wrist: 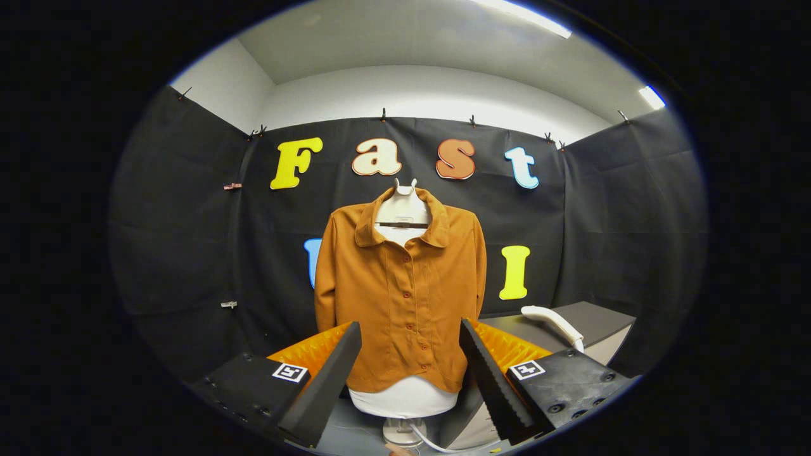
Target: Iron the clothes twice with a garment steamer, once on the left side and once on the right side.
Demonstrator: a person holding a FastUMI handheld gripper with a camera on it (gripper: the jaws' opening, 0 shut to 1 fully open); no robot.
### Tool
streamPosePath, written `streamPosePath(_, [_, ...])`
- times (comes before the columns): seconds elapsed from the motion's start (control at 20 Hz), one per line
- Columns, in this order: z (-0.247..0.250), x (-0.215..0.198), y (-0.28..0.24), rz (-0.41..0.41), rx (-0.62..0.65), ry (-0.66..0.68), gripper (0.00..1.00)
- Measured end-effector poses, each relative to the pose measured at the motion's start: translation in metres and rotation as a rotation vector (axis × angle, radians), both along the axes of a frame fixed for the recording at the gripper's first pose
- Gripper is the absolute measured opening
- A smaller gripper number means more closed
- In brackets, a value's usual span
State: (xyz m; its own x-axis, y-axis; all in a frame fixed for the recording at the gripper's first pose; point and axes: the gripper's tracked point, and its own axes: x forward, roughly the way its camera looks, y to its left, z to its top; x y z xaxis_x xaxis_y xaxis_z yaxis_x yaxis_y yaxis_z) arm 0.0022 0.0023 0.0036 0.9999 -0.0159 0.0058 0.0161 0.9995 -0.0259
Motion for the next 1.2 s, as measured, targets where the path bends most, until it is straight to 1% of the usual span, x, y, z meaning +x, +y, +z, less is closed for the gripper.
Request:
streamPosePath(0.45, [-0.002, 0.004, 0.007, -0.012, -0.008, 0.007, 0.99])
streamPosePath(1.2, [-0.012, 0.018, 0.015, -0.083, -0.009, 0.007, 0.99])
